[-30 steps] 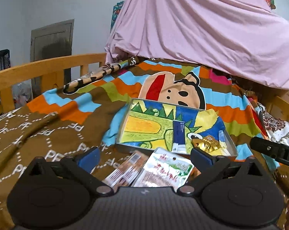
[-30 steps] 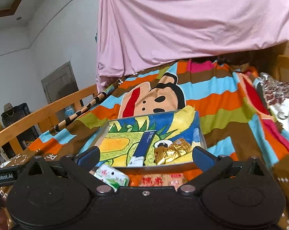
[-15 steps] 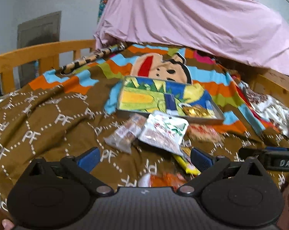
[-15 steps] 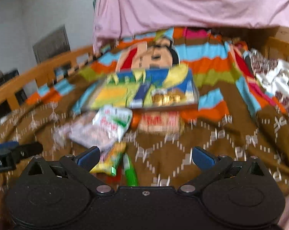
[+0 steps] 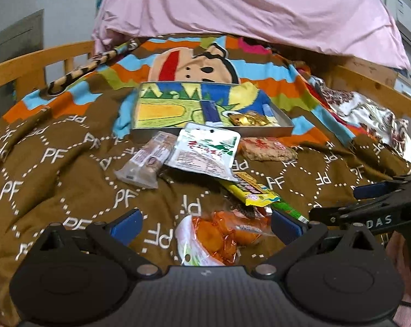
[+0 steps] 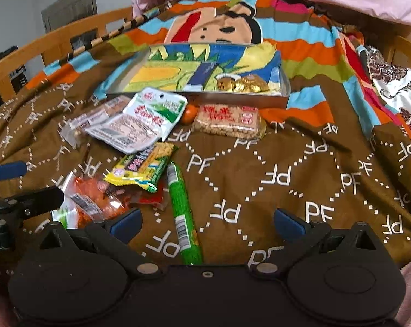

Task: Organize snacks
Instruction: 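Open both tools and withdraw them from the tray, then grasp the green stick snack with the right tool while the left tool approaches the orange bag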

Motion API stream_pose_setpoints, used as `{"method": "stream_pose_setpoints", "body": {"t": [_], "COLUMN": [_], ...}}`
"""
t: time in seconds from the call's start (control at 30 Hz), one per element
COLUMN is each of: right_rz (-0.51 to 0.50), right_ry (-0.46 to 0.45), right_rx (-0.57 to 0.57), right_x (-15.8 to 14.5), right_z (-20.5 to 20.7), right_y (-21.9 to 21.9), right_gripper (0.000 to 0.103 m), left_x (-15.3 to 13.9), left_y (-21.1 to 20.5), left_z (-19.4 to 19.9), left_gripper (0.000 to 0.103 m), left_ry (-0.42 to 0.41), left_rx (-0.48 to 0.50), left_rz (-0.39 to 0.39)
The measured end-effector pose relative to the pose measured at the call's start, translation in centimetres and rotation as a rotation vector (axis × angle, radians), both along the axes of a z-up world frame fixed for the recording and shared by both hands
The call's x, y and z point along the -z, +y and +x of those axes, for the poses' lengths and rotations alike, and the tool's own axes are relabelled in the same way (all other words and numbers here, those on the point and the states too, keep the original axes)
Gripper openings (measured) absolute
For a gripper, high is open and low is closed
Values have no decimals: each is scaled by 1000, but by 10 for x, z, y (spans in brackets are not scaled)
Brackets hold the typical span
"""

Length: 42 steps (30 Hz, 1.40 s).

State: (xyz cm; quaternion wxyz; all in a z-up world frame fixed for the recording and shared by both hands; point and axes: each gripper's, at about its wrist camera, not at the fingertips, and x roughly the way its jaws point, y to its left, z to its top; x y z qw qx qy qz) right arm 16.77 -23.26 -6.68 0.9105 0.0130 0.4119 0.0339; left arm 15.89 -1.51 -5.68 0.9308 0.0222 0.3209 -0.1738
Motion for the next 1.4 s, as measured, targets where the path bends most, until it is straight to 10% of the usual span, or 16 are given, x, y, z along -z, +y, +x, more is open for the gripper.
{"method": "stream_pose_setpoints", "body": {"t": [0.73,1.03,1.4], "right_rz": [2,-25,-32], "right_ry": [157,170,152], "right_rx": [-31,-59,-75], "right_x": [26,31,31], "right_z": [26,31,34], "right_y": [4,12,14], "right_gripper": [80,72,34], "left_x": [18,27,23], "left_y": [-40,-38,-37], "left_z": [56,72,71], "left_gripper": [102,83,75], "left_ry": [170,228,253], "left_rx": [280,272,250], "left_rz": [22,15,21]}}
